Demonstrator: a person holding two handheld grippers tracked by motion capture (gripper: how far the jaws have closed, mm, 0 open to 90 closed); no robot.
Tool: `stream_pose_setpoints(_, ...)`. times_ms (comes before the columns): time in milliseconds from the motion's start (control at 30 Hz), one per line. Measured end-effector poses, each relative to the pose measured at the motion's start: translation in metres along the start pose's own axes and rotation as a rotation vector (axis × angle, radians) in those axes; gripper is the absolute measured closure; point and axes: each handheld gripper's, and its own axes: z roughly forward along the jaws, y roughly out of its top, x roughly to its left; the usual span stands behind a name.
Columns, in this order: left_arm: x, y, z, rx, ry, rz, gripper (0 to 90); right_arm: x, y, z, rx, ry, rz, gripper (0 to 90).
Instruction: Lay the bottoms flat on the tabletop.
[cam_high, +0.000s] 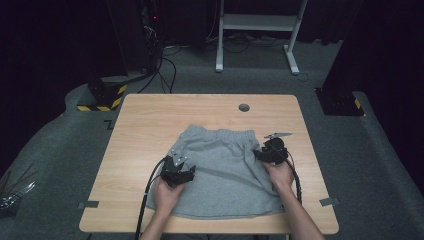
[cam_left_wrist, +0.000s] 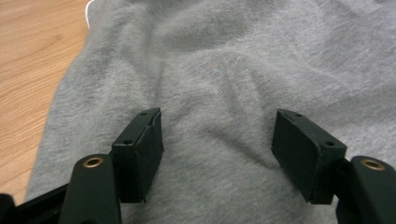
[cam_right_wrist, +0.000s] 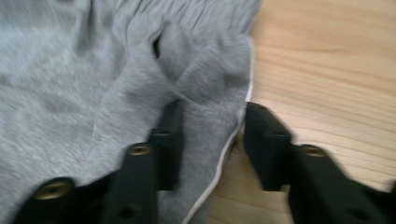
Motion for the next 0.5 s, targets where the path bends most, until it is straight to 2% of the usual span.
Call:
stream_pose_setpoints(67,0.0,0.0,0.0,-0.001,0.001,0.0,33.4,0.003,0.001,0.002,0.005,0.003,-0.035,80.7)
stream_pose_setpoints(133,0.0,0.0,0.0,0.0,0.001,0.0,33.4,0.004,0.004,-0.001,0.007,-0.024,-0.073,83.1)
stream_pose_setpoints(200,0.0,0.0,0.0,-0.001,0.001,0.0,33.5,0.002,0.01,-0.01,-0.014,-0.093,-0.118,83.7)
stream_pose_setpoints(267,0.0,0.0,0.0,-0.002,0.001,0.0,33.4,-0.004,0.018,-0.024,-0.055,-0.147,-0.131,83.8)
stream_pose_setpoints(367,0.0,0.0,0.0,-0.002,0.002,0.003,33.5,-0.012,0.025,-0.031,-0.074,-0.195,-0.137,83.7)
stream_pose_setpoints(433,0.0,0.0,0.0,-0.002,0.002,0.003,33.6,-0.018,0.027,-0.027,-0.065,-0.231,-0.124,83.4)
stream_pose_setpoints(467,0.0,0.0,0.0,-0.002,0.002,0.002,33.5,-0.021,0.026,-0.02,-0.047,-0.244,-0.118,82.8)
stream_pose_setpoints(500,0.0,0.0,0.0,-0.002,0.001,0.003,33.5,-0.024,0.025,-0.011,-0.001,-0.243,-0.109,81.1)
